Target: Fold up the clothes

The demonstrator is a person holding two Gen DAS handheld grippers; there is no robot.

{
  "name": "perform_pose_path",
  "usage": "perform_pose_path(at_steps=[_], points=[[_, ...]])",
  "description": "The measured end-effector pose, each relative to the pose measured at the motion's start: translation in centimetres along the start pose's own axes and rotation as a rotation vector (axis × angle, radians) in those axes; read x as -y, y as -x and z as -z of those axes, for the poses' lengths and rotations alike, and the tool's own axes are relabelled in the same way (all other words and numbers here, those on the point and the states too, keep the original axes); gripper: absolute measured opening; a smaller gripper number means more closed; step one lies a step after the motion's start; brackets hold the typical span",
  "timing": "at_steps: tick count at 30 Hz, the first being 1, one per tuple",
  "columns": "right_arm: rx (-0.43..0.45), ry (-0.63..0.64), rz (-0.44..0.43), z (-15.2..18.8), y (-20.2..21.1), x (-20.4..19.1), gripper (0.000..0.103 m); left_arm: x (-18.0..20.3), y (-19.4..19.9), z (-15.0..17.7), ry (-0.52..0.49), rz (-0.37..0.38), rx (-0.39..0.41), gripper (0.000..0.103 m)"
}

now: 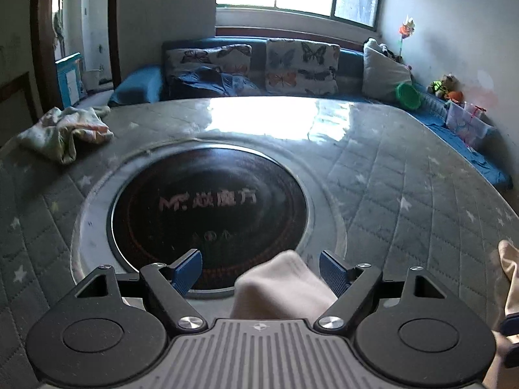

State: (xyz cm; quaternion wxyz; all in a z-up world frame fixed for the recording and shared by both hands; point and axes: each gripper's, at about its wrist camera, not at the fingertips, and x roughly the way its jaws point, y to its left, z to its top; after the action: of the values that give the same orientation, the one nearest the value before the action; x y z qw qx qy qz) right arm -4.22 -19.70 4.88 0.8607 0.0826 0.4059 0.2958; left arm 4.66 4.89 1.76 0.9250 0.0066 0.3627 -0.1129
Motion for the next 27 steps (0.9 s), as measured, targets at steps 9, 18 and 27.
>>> perform_pose_path(at_steps=[9, 18, 27], points=[[-0.022, 0.030, 0.001, 2.0, -0.9, -0.9, 0.011, -0.6, -0.3, 0.8, 0.000, 0.054, -0.032, 0.037], [-0.068, 0.076, 0.010, 4.2, 0.9, -1.3, 0.009, -1.4, 1.1, 1.7, -0.017, 0.075, -0.007, 0.014], [-0.104, -0.017, 0.022, 5.2, 1.8, 0.2, 0.018, -2.1, 2.1, 1.2, -0.044, 0.087, 0.007, 0.027]])
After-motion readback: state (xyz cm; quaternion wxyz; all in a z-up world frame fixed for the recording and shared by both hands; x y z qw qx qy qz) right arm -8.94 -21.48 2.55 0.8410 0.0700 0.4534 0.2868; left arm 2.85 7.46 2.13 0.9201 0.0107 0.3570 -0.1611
